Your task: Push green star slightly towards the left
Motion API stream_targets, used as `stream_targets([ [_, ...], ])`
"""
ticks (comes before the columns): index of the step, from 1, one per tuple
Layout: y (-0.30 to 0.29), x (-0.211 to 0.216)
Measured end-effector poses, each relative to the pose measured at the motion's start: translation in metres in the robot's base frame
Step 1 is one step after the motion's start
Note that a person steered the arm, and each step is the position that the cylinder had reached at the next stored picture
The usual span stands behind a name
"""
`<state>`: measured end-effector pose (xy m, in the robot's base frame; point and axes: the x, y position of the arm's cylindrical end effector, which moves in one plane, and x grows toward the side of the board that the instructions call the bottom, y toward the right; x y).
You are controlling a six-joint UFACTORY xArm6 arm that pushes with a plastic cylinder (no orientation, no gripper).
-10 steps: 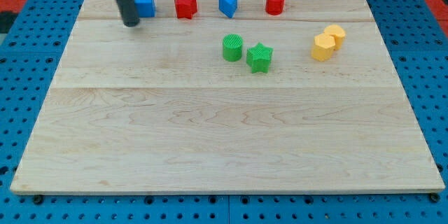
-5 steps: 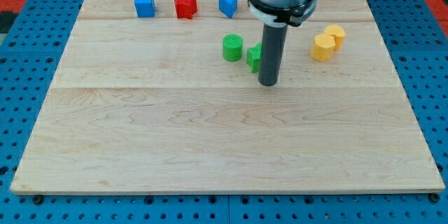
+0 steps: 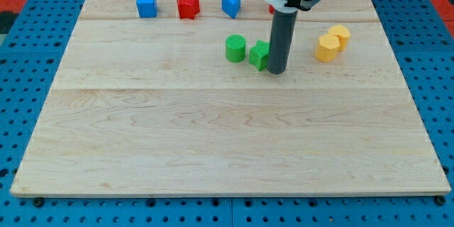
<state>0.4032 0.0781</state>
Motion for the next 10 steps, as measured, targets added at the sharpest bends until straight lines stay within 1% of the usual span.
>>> stream_targets([
  [1,0.000,-0.013],
  [2,-0.002,-0.034],
  [3,-0.016,-0.035],
  [4,0.014,-0.048],
  [5,0.033,-0.077],
  [6,0.002,-0.064],
  [8,-0.007,-0.066],
  [10,-0.043,-0.069],
])
